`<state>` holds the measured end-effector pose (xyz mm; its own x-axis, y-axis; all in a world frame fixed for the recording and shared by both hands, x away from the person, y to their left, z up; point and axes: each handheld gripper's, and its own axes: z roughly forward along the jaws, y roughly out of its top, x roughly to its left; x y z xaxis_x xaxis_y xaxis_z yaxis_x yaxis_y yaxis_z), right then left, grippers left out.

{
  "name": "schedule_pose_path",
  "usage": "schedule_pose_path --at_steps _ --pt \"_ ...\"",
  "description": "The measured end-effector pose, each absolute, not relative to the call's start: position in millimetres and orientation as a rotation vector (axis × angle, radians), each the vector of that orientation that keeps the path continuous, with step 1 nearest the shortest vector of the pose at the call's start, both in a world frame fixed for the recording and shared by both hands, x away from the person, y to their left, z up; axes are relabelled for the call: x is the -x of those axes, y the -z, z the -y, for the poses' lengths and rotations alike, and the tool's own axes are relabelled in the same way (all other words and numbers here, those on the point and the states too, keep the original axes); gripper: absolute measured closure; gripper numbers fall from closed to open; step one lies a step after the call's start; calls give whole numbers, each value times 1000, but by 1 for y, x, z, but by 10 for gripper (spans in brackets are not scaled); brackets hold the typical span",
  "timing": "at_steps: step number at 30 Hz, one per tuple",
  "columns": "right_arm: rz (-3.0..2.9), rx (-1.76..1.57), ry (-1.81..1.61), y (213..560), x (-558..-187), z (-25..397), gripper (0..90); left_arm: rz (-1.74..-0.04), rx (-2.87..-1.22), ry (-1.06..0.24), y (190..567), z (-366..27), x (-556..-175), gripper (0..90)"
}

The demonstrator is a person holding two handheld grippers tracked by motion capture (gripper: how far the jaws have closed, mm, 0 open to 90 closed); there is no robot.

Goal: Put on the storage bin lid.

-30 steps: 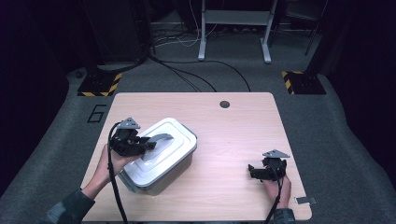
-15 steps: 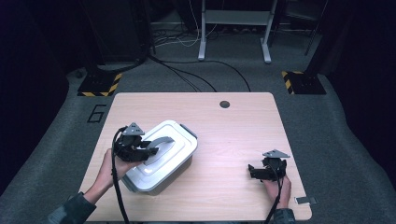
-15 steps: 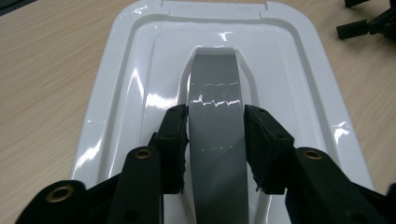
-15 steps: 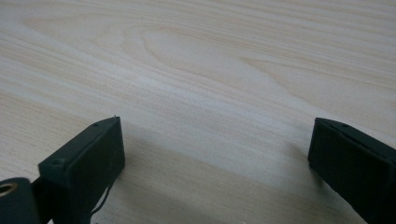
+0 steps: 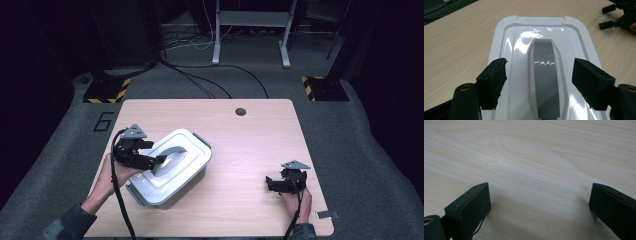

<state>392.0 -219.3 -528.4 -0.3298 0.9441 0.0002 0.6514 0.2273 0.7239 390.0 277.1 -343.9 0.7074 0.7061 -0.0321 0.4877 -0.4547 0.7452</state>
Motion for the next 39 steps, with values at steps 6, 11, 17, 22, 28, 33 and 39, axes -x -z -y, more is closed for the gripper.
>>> schedule_pose_path --at_steps 6,11,17,22,28,33,39 --pt "-2064 -1466 -884 528 -392 219 31 -926 -2121 -387 335 -290 -396 157" --pt "-2064 -1466 -884 528 -392 219 31 -963 -2102 -409 330 -301 -401 114" --pt "-2064 -1466 -884 528 -392 219 30 -1005 -2079 -438 326 -314 -409 65" --pt "-2064 -1466 -884 528 -392 219 31 -1060 -2052 -452 328 -325 -419 46" --pt "-2064 -1466 -884 528 -392 219 30 -1128 -2036 -466 332 -339 -431 17" --pt "-2064 -1466 -884 528 -392 219 30 -1193 -1992 -480 339 -352 -441 7" --pt "-2064 -1466 -885 528 -392 219 31 -1276 -1959 -457 350 -367 -454 4"
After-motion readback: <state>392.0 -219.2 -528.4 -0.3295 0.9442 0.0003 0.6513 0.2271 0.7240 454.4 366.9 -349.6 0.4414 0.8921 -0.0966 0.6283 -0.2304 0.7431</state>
